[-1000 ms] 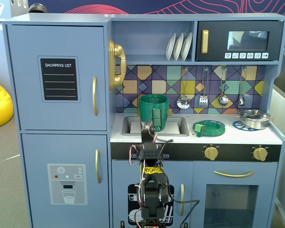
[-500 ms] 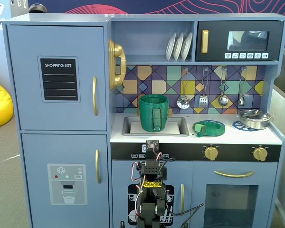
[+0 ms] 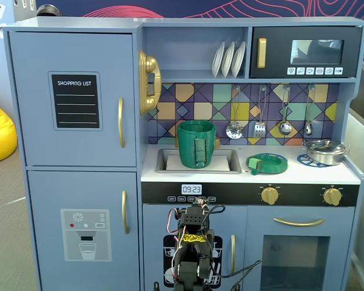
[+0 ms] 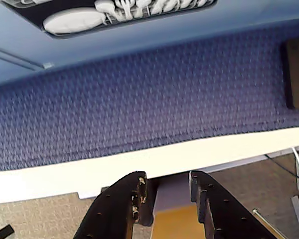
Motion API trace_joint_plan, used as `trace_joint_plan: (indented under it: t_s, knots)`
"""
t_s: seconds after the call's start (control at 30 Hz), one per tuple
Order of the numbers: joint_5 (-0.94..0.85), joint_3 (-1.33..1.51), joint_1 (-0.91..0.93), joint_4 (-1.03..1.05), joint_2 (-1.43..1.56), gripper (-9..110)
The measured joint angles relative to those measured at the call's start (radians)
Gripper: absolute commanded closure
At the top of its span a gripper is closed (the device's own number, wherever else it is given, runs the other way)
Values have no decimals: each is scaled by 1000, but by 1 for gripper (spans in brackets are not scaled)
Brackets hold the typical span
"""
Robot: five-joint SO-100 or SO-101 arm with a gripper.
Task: Close the left cabinet door
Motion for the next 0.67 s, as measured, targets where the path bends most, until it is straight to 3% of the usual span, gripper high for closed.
trace_joint_plan:
  t_s: [0.67]
  knots:
    - [-14,-12,0,21,0,99]
